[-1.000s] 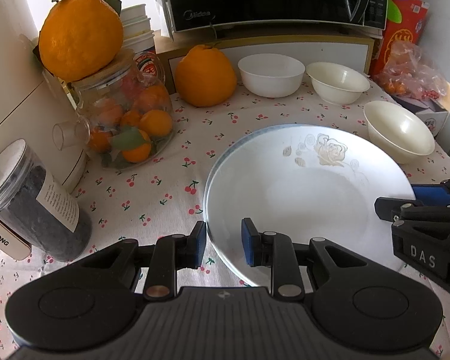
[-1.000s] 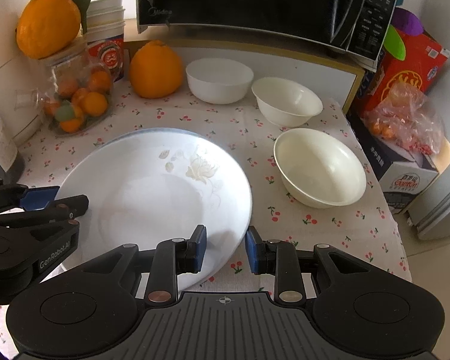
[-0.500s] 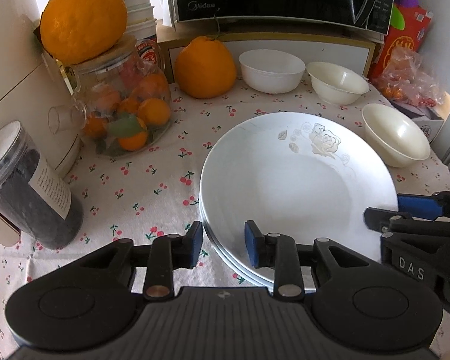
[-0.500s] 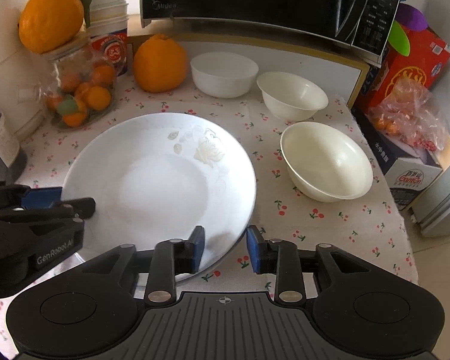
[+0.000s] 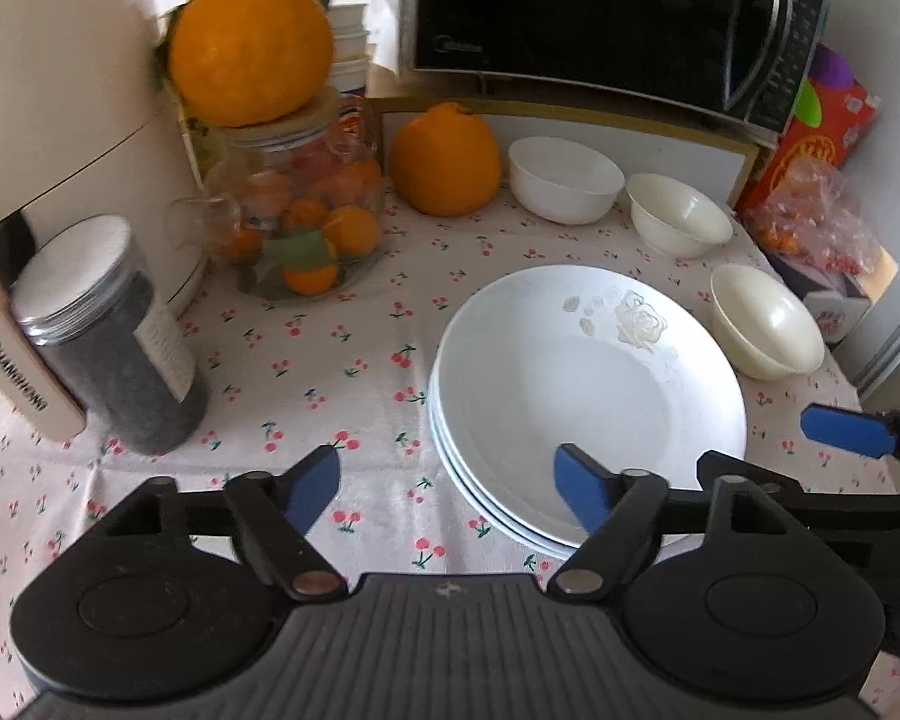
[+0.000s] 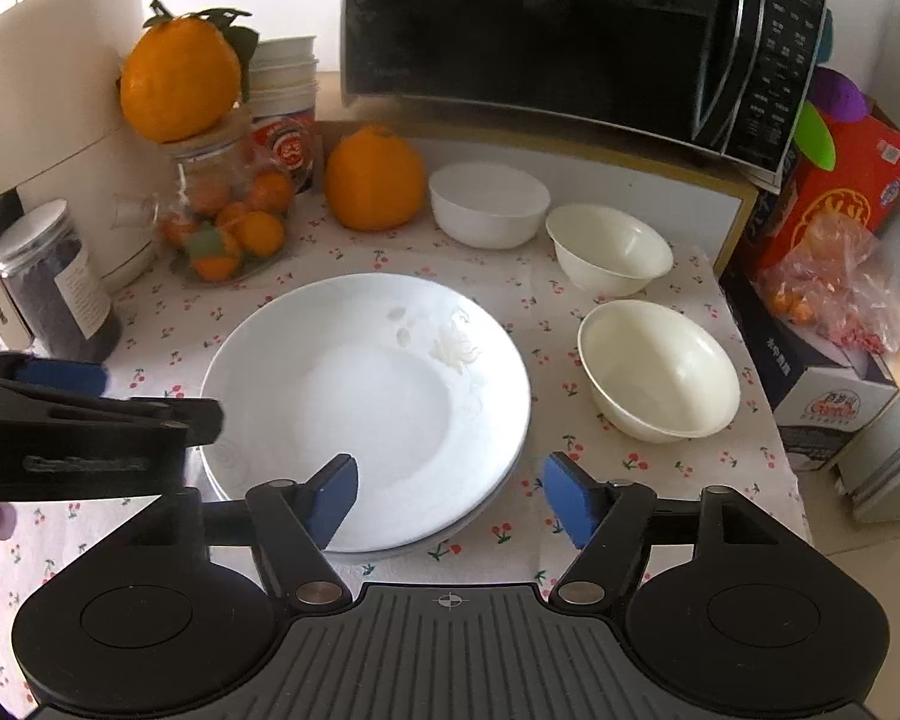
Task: Organize plates and bowls
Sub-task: 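Move the left gripper to the small white bowl below the microwave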
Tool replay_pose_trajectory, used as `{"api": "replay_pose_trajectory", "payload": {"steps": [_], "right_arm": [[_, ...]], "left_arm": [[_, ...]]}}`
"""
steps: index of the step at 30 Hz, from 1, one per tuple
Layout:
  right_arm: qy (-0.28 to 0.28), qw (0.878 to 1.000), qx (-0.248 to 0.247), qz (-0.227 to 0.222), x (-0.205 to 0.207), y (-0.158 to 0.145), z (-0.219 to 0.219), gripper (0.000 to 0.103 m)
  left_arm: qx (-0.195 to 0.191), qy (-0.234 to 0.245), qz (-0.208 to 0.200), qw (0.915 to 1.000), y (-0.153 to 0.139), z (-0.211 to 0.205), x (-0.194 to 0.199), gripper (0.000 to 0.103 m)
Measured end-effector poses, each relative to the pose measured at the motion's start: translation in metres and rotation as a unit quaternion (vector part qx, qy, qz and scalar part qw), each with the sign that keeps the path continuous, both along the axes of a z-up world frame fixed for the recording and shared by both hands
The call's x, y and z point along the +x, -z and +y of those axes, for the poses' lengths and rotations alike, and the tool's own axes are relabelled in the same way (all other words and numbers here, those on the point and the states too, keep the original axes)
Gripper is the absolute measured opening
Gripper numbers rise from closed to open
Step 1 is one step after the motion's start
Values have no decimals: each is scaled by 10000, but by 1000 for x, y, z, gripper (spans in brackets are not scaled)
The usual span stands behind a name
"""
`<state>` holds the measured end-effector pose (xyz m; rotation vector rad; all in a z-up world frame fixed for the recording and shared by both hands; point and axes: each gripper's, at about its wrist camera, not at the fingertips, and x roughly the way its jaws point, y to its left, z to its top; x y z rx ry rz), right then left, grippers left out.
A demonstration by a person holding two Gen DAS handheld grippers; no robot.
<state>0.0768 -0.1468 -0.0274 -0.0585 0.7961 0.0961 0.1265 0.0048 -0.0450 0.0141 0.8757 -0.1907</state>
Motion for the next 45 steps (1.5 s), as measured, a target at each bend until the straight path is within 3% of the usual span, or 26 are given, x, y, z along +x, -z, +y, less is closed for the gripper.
{"api": "replay_pose_trajectory", "payload": {"steps": [6, 13, 24, 33, 37, 42, 45], "right_arm": [[264, 9987, 427, 50, 5, -7, -12, 76], [343, 9977, 577, -125, 18, -17, -28, 85], [331, 9964, 725, -303, 74, -48, -55, 90], [356, 9953, 873, -224, 141, -62, -71, 92], [357, 9955, 851, -195, 174, -54, -78, 92], [190, 9959, 876, -86, 215, -38, -76, 92], [142, 9955, 931, -81, 235, -31, -74, 92]], "left_arm": [[-434, -373, 171, 9982, -4, 13, 5, 88], [-559, -670, 276, 9958, -7, 14, 21, 95], [-620, -1208, 334, 9902, -18, 2, 74, 99], [-1320, -1377, 245, 9813, -22, -14, 119, 102], [-1638, -1472, -245, 9751, -12, -19, 127, 98], [-2447, -1259, 86, 9614, 10, -27, 147, 83], [-2723, -1162, 125, 9551, 21, -34, 155, 74]]}}
